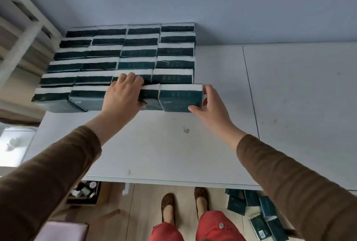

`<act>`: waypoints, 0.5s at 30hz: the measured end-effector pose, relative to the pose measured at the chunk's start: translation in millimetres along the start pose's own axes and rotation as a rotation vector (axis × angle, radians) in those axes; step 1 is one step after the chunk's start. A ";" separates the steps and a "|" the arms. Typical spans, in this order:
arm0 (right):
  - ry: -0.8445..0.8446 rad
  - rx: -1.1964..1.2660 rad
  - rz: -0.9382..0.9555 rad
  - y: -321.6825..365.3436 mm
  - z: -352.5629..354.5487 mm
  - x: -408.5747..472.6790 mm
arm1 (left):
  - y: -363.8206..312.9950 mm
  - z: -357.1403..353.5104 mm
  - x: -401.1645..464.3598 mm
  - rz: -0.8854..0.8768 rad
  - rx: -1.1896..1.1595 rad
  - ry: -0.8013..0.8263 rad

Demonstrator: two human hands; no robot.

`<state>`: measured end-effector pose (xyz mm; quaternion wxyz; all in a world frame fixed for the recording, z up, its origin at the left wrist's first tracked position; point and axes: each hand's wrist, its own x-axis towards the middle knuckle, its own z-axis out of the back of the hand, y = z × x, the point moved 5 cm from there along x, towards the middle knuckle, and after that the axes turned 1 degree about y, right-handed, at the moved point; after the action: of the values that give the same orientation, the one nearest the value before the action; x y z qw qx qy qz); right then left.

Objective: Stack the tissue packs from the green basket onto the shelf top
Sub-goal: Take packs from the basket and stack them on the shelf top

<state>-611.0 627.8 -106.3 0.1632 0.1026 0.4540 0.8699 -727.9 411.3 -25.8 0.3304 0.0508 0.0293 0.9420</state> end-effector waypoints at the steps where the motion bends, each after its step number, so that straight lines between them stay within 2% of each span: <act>1: -0.028 -0.019 -0.021 0.7 -3.0 -0.4 | 2.2 0.5 0.6 -0.005 -0.011 0.004; 10: -0.201 -0.014 -0.090 20.6 -26.8 -9.1 | 16.9 -0.9 -0.4 -0.042 -0.005 0.030; 15: -0.217 0.006 -0.131 23.2 -31.4 -13.8 | 16.7 -0.3 -11.0 -0.112 0.042 -0.016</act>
<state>-613.0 586.4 -105.4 0.2673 0.1668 0.4422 0.8397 -729.7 391.4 -25.5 0.3816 0.0635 0.0494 0.9208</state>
